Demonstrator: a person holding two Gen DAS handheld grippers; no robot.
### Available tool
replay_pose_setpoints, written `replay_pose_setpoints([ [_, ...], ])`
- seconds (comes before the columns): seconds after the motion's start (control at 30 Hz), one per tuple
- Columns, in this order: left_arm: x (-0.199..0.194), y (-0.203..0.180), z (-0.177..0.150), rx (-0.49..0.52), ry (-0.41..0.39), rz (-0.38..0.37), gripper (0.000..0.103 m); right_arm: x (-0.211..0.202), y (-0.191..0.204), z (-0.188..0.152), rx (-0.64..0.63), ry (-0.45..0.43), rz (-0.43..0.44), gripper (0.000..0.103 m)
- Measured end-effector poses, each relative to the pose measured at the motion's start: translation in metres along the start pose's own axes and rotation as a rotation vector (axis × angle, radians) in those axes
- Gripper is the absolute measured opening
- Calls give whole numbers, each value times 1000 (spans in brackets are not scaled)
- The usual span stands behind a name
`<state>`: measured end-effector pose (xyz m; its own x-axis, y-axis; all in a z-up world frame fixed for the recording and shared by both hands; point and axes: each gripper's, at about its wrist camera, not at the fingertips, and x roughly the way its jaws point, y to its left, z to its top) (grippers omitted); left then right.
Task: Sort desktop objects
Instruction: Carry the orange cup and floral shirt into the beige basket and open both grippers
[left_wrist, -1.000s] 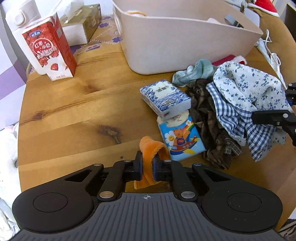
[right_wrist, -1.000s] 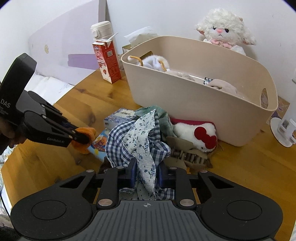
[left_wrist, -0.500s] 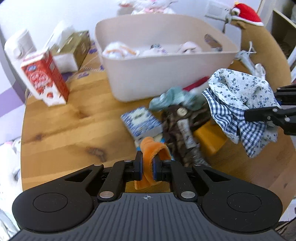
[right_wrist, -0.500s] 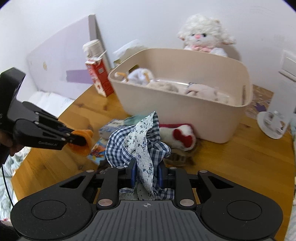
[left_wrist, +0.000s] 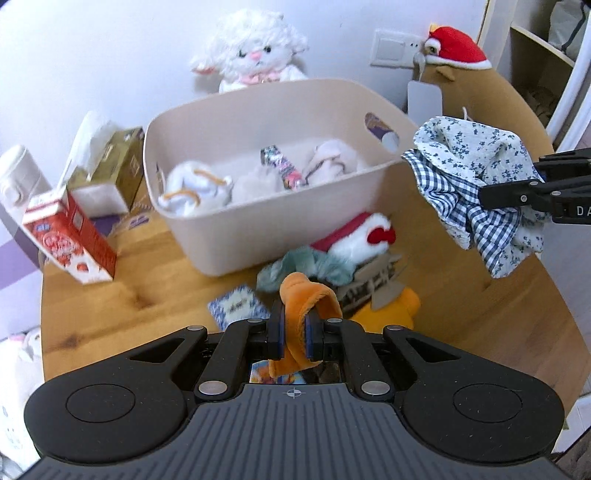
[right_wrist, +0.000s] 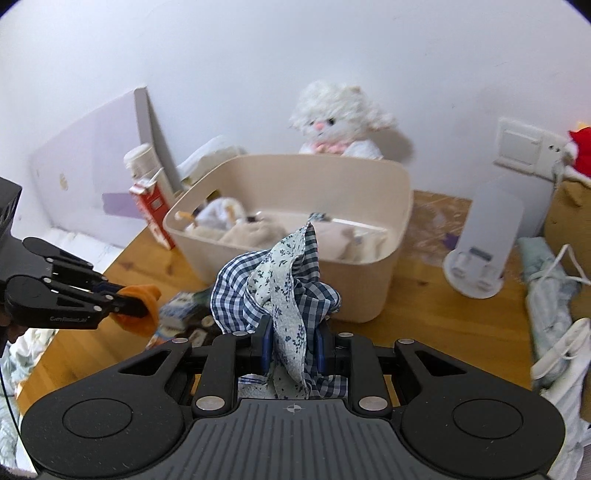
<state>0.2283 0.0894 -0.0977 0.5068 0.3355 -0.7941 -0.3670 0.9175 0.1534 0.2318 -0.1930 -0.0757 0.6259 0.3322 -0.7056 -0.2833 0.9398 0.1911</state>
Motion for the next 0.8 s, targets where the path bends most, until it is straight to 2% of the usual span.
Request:
replay_pose_setpoints([
  [0.53,-6,-9,75,77,-132,36,9,-21,-29,50,-38,-134,-70,21],
  [0.8,5,-11,100,103,-155,57,9,-15,-32,76,-82,-177,-125,21],
])
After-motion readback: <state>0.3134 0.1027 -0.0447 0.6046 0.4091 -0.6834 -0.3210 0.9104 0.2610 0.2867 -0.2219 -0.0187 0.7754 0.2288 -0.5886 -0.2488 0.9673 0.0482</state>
